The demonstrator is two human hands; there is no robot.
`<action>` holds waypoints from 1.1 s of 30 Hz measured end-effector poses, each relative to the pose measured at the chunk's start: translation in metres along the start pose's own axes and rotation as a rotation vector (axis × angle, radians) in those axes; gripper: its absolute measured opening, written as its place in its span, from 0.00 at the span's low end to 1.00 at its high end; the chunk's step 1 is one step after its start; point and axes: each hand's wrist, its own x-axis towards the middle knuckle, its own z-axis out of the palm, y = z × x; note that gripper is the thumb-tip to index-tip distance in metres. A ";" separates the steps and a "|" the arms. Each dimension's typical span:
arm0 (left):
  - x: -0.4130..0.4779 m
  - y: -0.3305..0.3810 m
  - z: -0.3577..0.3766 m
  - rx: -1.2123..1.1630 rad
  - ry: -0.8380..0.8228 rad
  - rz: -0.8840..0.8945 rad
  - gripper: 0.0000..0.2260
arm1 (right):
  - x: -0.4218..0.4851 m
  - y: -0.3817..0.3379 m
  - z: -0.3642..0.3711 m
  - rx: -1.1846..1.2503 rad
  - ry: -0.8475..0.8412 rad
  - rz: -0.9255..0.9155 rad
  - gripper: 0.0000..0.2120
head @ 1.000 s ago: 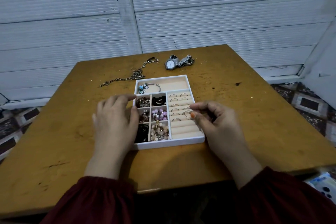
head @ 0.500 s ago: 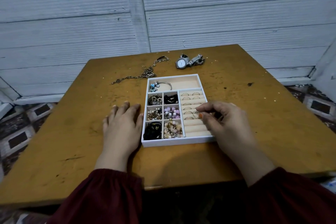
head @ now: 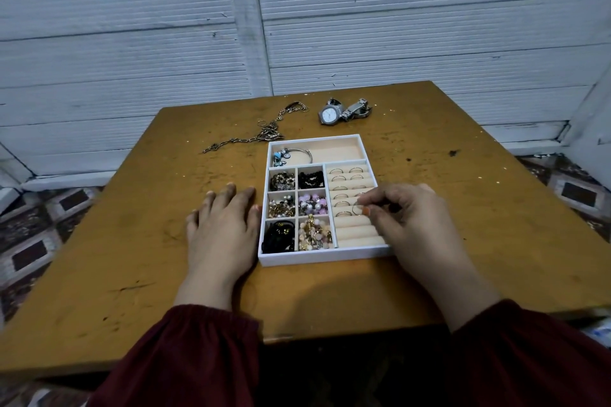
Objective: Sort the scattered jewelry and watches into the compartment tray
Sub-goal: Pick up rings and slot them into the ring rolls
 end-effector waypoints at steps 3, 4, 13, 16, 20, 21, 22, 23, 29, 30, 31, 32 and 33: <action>0.000 0.000 0.000 0.001 0.007 0.002 0.19 | 0.001 0.000 -0.002 -0.079 0.000 -0.028 0.07; 0.000 0.001 0.000 0.001 0.008 0.002 0.19 | 0.001 0.000 -0.003 -0.098 0.001 -0.028 0.07; 0.001 0.000 0.001 0.002 0.009 -0.003 0.20 | 0.001 0.002 -0.001 -0.128 0.020 -0.003 0.08; 0.002 0.000 0.001 0.001 0.010 -0.006 0.20 | 0.001 0.005 0.000 -0.064 0.043 0.010 0.10; 0.001 0.000 0.001 0.005 0.011 -0.004 0.19 | 0.001 0.006 0.001 -0.039 0.036 0.022 0.11; 0.001 0.000 0.000 0.005 0.011 -0.003 0.19 | 0.001 0.006 0.001 -0.033 0.038 0.022 0.11; 0.002 0.000 0.001 0.004 0.011 -0.003 0.19 | 0.001 0.006 0.001 -0.027 0.039 0.021 0.11; 0.002 0.000 0.001 0.003 0.013 -0.003 0.19 | 0.001 0.006 0.001 -0.020 0.037 0.020 0.10; 0.002 0.000 0.002 0.002 0.016 -0.006 0.19 | 0.000 0.007 0.001 0.009 0.017 0.032 0.10; 0.002 0.000 0.001 0.001 0.015 -0.006 0.19 | 0.000 0.007 0.001 0.019 0.022 0.035 0.10; 0.002 0.000 0.001 -0.001 0.014 -0.006 0.19 | 0.000 0.007 0.001 0.028 0.028 0.036 0.11; 0.002 0.000 0.001 -0.005 0.013 -0.007 0.19 | 0.000 0.008 0.001 0.033 0.036 0.034 0.10; 0.002 0.000 0.001 -0.008 0.013 -0.007 0.19 | -0.001 0.008 0.001 0.034 0.044 0.031 0.10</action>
